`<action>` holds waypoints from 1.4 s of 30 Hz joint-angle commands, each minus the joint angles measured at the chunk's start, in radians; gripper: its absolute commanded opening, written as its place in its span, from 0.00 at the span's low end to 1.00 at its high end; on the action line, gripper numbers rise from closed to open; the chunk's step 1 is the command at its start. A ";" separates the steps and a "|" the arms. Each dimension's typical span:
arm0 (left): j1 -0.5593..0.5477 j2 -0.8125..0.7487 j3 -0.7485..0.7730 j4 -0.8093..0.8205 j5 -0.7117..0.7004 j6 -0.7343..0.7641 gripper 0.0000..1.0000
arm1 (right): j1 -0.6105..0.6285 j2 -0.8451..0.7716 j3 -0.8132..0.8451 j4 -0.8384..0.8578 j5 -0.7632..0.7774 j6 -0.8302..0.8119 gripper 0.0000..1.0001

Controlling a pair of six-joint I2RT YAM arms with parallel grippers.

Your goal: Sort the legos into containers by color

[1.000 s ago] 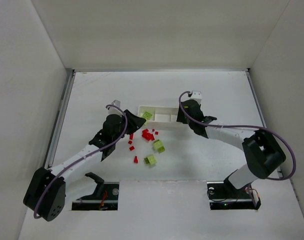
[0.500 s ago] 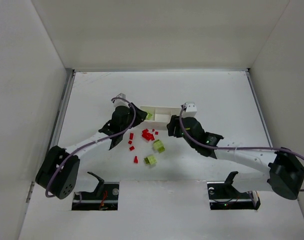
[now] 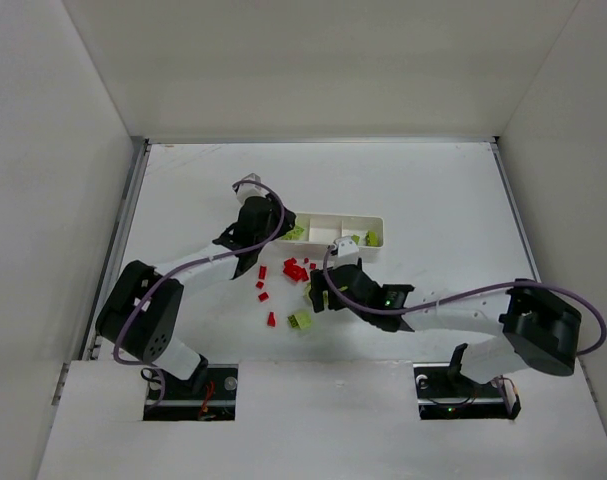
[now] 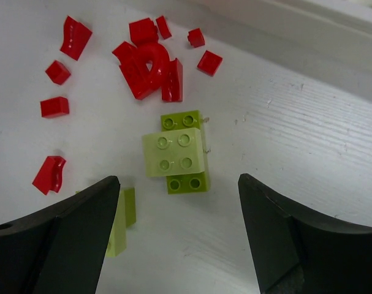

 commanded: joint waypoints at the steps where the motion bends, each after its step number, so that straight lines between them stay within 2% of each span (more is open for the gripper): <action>1: -0.003 0.003 0.041 0.008 -0.032 0.031 0.31 | 0.008 0.039 0.062 0.033 -0.004 0.017 0.84; 6: -0.005 0.003 0.042 0.001 -0.046 0.036 0.39 | 0.008 0.085 0.090 0.028 -0.006 0.017 0.86; 15: -0.011 -0.021 0.025 -0.010 -0.045 0.036 0.47 | 0.008 0.139 0.123 0.013 -0.021 0.009 0.88; 26: -0.036 -0.245 -0.122 -0.003 -0.033 -0.016 0.48 | 0.002 0.210 0.179 -0.030 -0.022 0.011 0.81; 33: -0.016 -0.402 -0.225 -0.044 -0.006 -0.050 0.48 | 0.002 0.280 0.243 -0.132 0.011 0.022 0.79; 42: 0.018 -0.477 -0.269 -0.058 0.034 -0.079 0.48 | 0.003 0.314 0.297 -0.226 0.079 0.040 0.77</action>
